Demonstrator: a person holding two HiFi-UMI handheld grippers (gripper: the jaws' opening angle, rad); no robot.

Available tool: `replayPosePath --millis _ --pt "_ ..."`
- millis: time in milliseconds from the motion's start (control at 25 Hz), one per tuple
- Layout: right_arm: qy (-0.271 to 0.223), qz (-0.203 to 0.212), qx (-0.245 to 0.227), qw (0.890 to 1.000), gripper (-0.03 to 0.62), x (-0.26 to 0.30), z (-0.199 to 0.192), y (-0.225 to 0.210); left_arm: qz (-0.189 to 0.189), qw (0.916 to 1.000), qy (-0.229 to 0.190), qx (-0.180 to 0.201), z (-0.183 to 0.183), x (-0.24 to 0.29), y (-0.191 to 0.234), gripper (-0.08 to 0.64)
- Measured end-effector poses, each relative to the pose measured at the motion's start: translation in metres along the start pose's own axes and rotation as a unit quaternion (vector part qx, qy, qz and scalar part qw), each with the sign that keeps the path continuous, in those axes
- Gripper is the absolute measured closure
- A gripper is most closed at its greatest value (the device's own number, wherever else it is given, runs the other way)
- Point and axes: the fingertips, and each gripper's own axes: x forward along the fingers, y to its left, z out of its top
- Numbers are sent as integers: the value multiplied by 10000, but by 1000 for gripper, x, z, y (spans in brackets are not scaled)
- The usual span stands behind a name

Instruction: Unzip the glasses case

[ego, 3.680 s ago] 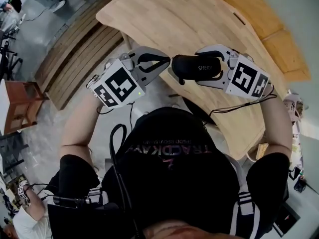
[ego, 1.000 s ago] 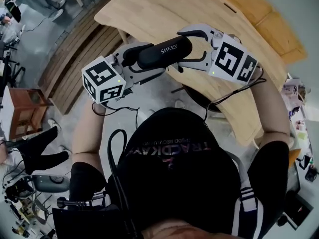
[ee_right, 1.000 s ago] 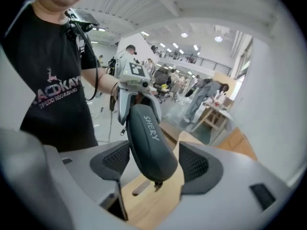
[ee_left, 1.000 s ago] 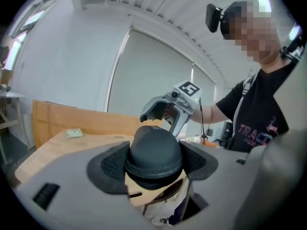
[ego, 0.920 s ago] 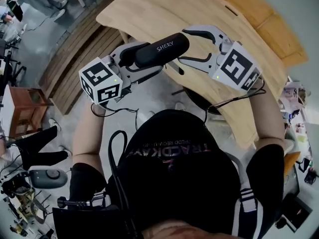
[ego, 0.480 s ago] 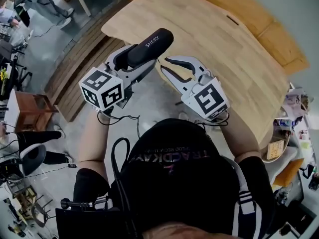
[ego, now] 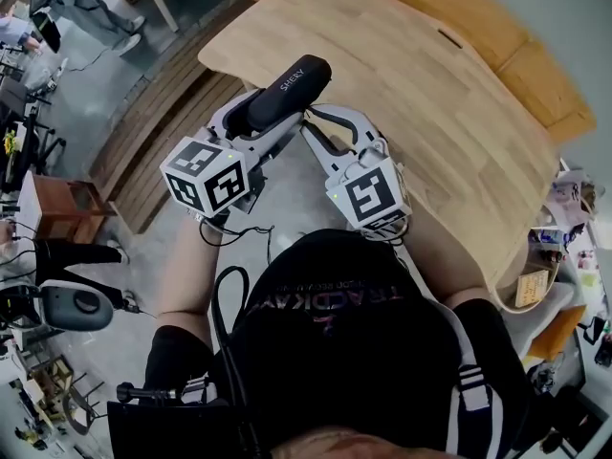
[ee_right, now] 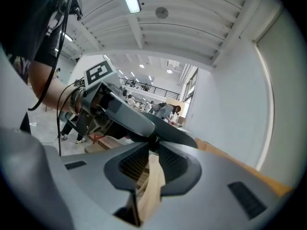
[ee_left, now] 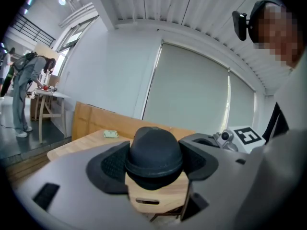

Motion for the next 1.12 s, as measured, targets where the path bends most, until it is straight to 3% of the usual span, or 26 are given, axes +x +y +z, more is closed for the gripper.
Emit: replayPosePath --millis 120,240,600,1120 --pt "56 -200 -209 9996 566 1 -3 -1 0 10000 7 -82 -3 0 2 232" --pt "90 -179 -147 9997 574 0 -6 -3 -13 10000 15 -27 -5 -1 3 232" --pt "237 190 145 9994 575 -2 -11 -2 -19 9971 -95 761 -5 -9 3 232" --pt "472 -36 265 9985 575 -22 -17 -49 -1004 9882 -439 1070 0 -32 -17 233"
